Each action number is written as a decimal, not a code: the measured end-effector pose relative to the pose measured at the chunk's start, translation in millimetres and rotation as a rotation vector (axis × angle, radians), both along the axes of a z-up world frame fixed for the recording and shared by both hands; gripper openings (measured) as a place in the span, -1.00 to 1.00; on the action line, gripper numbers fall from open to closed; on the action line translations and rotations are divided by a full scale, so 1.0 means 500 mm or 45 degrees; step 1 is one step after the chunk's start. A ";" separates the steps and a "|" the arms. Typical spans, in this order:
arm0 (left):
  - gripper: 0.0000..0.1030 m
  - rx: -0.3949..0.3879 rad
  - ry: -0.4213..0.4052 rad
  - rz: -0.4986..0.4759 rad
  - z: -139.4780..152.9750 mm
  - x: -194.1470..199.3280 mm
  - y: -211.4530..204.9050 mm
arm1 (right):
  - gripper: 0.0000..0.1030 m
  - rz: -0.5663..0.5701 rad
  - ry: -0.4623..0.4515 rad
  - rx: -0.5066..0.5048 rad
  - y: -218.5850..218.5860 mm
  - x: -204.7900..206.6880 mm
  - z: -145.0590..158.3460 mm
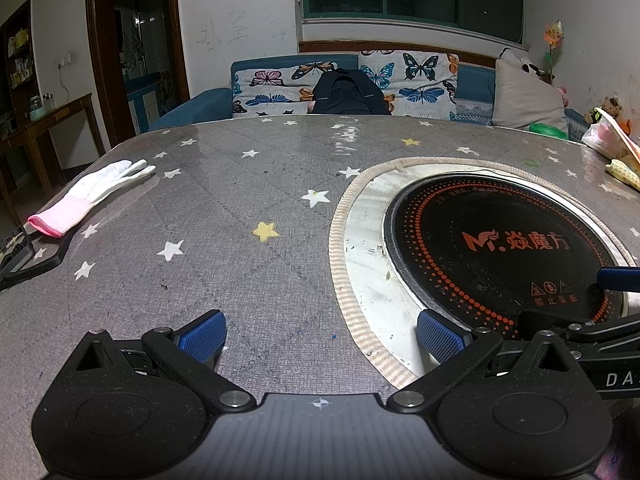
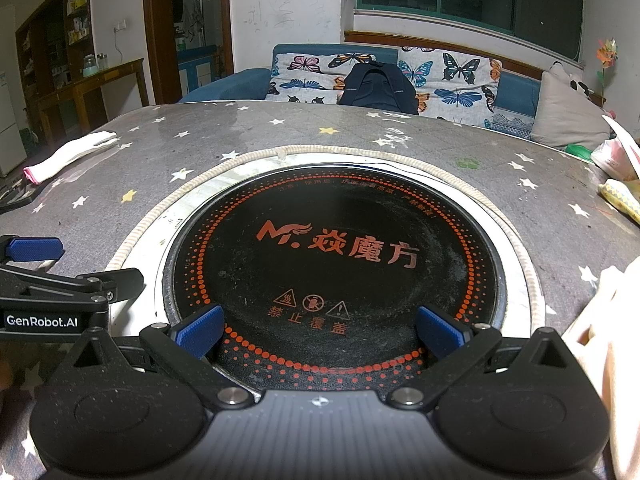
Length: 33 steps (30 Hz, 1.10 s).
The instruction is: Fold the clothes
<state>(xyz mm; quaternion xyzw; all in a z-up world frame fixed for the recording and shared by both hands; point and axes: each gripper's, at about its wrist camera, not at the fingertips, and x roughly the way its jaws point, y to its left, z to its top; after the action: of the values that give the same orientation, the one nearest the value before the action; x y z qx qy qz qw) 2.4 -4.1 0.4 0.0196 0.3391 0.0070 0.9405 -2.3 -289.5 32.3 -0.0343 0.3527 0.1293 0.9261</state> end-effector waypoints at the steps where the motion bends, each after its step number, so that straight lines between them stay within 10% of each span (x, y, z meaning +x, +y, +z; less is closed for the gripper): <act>1: 1.00 0.001 0.000 0.000 0.000 0.000 -0.001 | 1.00 0.000 0.000 0.000 -0.001 0.000 0.000; 33: 1.00 -0.033 0.088 -0.191 0.040 -0.067 -0.102 | 1.00 0.015 -0.081 -0.010 -0.077 -0.147 0.065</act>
<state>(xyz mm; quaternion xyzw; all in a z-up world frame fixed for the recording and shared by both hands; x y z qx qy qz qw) -31.3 -55.0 20.4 0.0328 0.3691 -0.0684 0.9263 -75.6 -328.2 64.6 -0.0441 0.3235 0.1321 0.9359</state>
